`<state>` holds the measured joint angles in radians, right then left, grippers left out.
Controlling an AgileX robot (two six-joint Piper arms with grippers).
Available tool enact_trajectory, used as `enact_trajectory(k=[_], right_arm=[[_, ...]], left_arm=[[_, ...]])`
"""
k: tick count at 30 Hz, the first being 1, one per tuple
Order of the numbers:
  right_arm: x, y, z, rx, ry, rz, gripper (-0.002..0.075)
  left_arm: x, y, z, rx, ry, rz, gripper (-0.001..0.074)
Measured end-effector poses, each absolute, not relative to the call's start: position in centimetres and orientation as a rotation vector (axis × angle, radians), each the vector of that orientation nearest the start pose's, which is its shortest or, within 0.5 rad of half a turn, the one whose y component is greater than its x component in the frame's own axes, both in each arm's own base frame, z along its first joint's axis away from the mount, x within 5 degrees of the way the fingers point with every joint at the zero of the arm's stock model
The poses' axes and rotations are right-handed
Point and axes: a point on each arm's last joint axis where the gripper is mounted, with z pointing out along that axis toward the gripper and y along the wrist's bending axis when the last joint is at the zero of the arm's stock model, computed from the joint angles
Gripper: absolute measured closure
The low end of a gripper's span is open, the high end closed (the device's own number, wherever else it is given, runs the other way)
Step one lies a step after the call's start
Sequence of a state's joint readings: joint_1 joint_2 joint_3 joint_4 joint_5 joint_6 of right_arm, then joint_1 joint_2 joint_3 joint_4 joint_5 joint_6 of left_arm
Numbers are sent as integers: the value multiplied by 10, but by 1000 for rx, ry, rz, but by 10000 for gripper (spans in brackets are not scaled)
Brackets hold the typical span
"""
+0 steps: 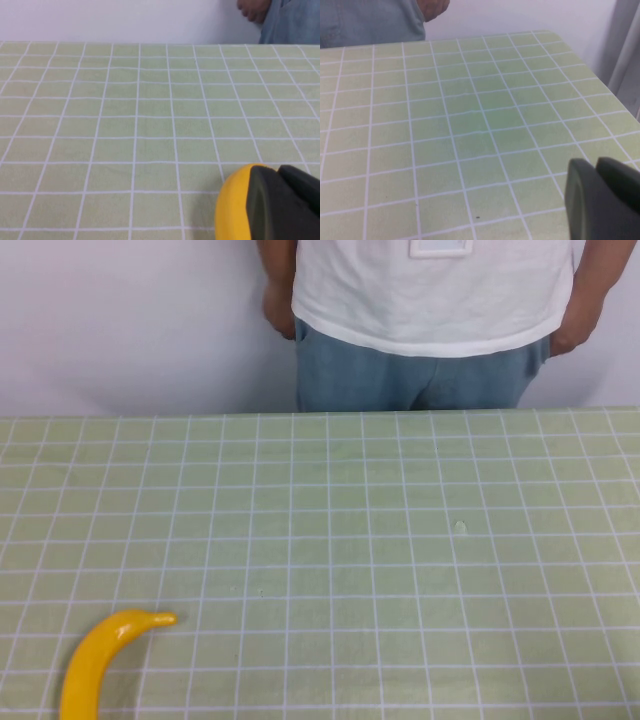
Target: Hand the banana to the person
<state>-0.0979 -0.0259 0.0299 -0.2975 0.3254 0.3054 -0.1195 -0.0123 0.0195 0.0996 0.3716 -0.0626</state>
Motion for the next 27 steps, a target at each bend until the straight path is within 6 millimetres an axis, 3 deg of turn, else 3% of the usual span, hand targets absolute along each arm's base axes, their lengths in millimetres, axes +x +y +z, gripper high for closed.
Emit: enact_trajectory(k=[6, 15, 20, 23, 27], right_arm=[[52, -14, 176, 175, 1792, -138, 735], [52, -14, 176, 175, 1792, -138, 735], [52, -14, 176, 175, 1792, -138, 735], [52, -14, 176, 175, 1792, -138, 735], [52, -14, 176, 175, 1792, -138, 735]], left_arm=[[55, -5, 180, 81, 1768, -86, 734], [54, -7, 219, 32, 1347, -167, 734], [47, -3, 238, -87, 1118, -292, 734], [45, -1, 249, -128, 1097, -326, 734], [38, -2, 280, -104, 1132, -316, 734]])
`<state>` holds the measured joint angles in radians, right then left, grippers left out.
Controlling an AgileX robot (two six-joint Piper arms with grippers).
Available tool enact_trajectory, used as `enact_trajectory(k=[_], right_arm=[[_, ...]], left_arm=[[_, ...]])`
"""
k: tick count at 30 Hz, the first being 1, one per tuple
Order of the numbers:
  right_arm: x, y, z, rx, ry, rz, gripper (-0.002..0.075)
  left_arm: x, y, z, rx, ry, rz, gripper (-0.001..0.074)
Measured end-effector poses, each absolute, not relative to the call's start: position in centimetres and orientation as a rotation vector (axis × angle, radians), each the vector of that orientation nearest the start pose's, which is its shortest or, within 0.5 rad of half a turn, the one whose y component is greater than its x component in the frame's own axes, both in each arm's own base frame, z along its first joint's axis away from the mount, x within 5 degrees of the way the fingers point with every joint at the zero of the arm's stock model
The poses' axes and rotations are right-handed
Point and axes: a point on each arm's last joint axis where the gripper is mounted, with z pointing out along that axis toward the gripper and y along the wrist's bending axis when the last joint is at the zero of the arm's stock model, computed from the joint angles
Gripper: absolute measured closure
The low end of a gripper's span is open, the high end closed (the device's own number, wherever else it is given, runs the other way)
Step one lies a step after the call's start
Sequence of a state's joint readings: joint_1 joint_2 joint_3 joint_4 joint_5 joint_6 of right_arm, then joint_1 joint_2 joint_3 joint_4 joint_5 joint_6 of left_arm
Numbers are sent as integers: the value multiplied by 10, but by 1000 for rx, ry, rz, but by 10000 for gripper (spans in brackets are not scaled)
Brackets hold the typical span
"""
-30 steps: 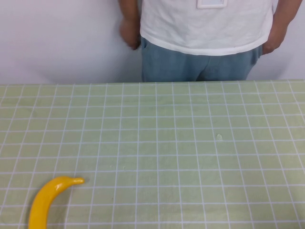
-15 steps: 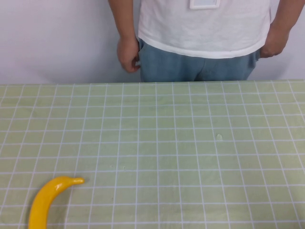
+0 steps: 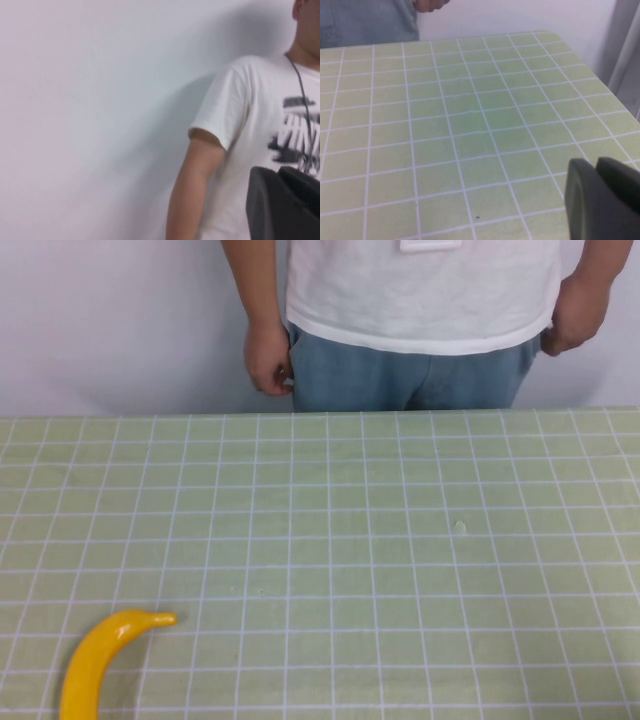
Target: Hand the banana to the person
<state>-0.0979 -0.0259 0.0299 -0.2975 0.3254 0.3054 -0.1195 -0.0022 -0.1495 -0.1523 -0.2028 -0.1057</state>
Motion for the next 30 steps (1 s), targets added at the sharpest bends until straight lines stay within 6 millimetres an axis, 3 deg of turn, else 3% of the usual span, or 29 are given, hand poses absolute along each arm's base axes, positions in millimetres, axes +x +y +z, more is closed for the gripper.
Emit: enact_trajectory(k=[4, 11, 15, 20, 25, 30], right_arm=[[52, -14, 176, 175, 1792, -138, 735], [52, -14, 176, 175, 1792, -138, 735], [52, -14, 176, 175, 1792, -138, 735], [52, -14, 176, 175, 1792, -138, 735], [52, -14, 176, 175, 1792, -138, 735], [52, -14, 176, 175, 1792, -138, 735]], left_arm=[[41, -5, 314, -76, 1246, -307, 734], [71, -13, 371, -55, 1575, -318, 734], [80, -13, 398, -11, 1605, -248, 734], [85, -13, 396, -24, 1694, -247, 735], [96, -12, 383, -41, 1996, -187, 735], [115, -3, 387, -66, 2266, 2, 732]])
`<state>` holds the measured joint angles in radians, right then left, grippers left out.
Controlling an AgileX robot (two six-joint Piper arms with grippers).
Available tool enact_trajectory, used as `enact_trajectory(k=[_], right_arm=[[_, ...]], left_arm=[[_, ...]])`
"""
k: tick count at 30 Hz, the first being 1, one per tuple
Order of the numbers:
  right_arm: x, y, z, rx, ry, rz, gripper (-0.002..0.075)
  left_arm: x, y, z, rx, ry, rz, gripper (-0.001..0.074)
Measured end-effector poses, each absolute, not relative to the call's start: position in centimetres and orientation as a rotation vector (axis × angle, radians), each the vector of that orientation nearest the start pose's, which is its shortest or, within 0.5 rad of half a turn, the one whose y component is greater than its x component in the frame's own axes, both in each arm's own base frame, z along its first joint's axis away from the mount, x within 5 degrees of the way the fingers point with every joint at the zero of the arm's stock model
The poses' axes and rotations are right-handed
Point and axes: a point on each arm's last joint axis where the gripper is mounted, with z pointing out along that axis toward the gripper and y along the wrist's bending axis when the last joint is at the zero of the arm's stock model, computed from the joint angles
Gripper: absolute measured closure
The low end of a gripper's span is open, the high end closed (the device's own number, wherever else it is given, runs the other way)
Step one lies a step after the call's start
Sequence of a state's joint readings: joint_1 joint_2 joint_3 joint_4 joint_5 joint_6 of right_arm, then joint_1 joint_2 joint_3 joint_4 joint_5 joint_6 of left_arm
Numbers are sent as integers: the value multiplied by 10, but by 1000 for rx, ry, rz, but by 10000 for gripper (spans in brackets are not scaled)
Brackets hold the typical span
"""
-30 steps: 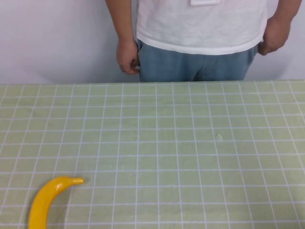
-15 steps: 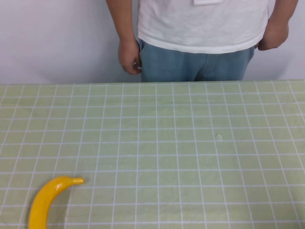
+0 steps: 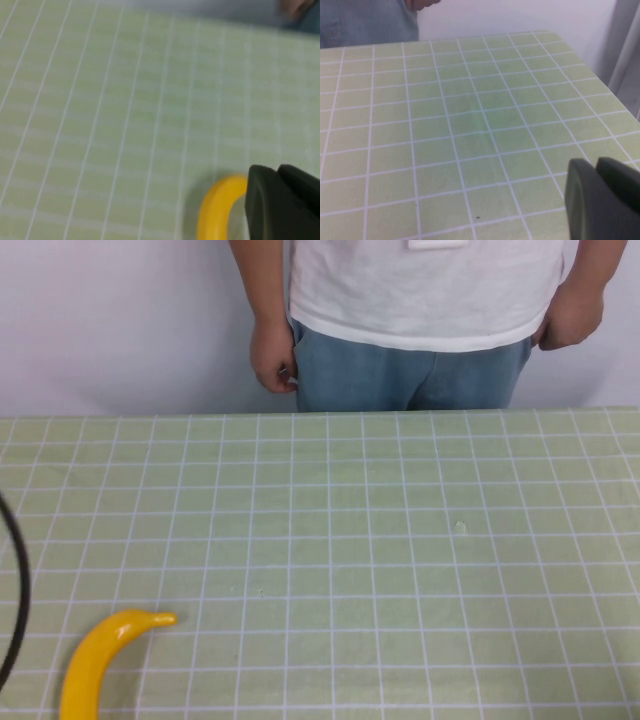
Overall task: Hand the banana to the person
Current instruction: Pick up the banana
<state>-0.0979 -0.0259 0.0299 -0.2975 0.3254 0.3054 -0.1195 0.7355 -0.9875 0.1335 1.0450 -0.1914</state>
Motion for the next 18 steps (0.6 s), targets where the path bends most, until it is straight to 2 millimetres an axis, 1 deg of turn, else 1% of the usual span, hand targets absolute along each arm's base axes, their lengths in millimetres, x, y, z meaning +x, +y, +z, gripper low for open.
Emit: enact_trajectory(k=[2, 4, 8, 11, 13, 16, 18], right_arm=[[52, -14, 176, 175, 1792, -138, 735], [52, -14, 176, 175, 1792, -138, 735], [52, -14, 176, 175, 1792, -138, 735], [52, -14, 176, 175, 1792, -138, 735], [52, -14, 176, 175, 1792, -138, 735], [52, -14, 176, 175, 1792, -138, 735], [52, -14, 176, 175, 1792, -138, 735]], left_arm=[[121, -3, 386, -73, 2342, 31, 731], [127, -3, 380, -76, 2409, 47, 731], [135, -8, 367, -78, 2512, -3, 731], [138, -14, 354, -25, 2581, -58, 731], [141, -18, 343, 41, 2629, -87, 727], [149, -24, 326, 126, 2708, -131, 676], [156, -26, 312, 142, 2765, -144, 592]])
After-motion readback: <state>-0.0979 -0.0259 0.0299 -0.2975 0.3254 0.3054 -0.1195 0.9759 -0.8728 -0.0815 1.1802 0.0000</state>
